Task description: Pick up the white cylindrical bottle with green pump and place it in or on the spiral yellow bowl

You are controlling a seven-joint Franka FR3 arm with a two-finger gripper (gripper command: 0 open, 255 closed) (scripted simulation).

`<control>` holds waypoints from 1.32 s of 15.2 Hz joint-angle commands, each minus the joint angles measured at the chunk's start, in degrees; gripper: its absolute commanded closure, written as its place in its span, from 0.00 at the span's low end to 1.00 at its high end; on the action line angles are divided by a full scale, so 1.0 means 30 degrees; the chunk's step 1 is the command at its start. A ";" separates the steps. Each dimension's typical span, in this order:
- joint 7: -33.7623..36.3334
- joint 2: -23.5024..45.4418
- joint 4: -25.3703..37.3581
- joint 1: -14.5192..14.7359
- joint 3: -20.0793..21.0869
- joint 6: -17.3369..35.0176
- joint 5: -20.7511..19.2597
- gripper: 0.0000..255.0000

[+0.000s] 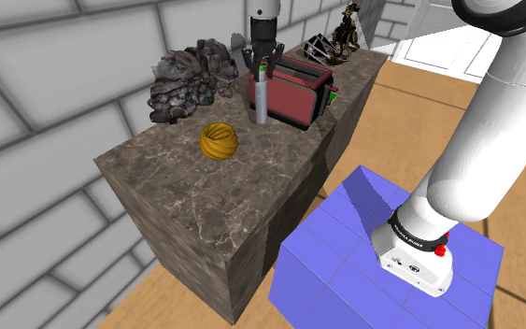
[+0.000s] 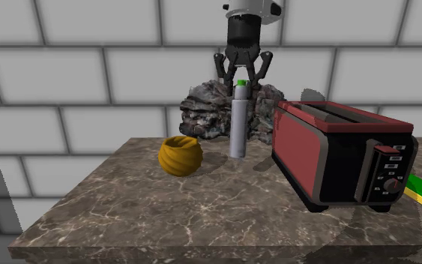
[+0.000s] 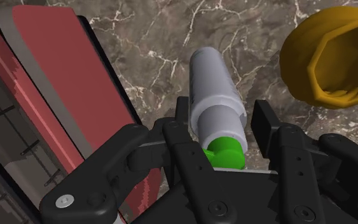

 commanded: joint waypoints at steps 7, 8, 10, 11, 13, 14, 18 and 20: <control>0.0018 -0.0119 0.1961 -0.0014 -0.0009 -0.2081 -0.0006 1.00; 0.0022 -0.0105 0.2236 -0.0015 -0.0010 -0.2342 -0.0006 1.00; 0.0031 -0.0063 0.2807 -0.0016 -0.0010 -0.2871 -0.0007 1.00; 0.0035 -0.0034 0.3103 -0.0017 -0.0011 -0.3138 -0.0007 1.00; 0.0043 0.0038 0.3716 -0.0019 -0.0011 -0.3678 -0.0007 1.00; 0.0048 0.0083 0.4035 -0.0020 -0.0012 -0.3952 -0.0006 1.00; 0.0851 0.0524 0.5529 0.0438 0.0316 -0.4989 0.0003 1.00; 0.1650 0.0996 0.6686 0.0908 0.0636 -0.5657 -0.0002 1.00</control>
